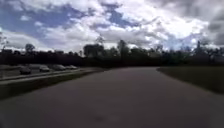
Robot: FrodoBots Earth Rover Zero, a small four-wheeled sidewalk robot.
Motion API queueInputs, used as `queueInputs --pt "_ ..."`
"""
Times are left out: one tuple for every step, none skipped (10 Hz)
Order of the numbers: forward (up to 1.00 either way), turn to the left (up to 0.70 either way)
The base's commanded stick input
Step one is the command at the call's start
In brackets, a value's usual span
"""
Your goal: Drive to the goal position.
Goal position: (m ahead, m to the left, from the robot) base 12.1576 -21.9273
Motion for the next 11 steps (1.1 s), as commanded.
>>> queueInputs --pt "1.00 -0.10" --pt "1.00 -0.10" --pt "1.00 -0.10" --pt "1.00 -0.10" --pt "1.00 -0.10" --pt "1.00 -0.10" --pt "1.00 -0.10" --pt "1.00 -0.10" --pt "1.00 -0.10" --pt "1.00 -0.10" --pt "1.00 -0.10"
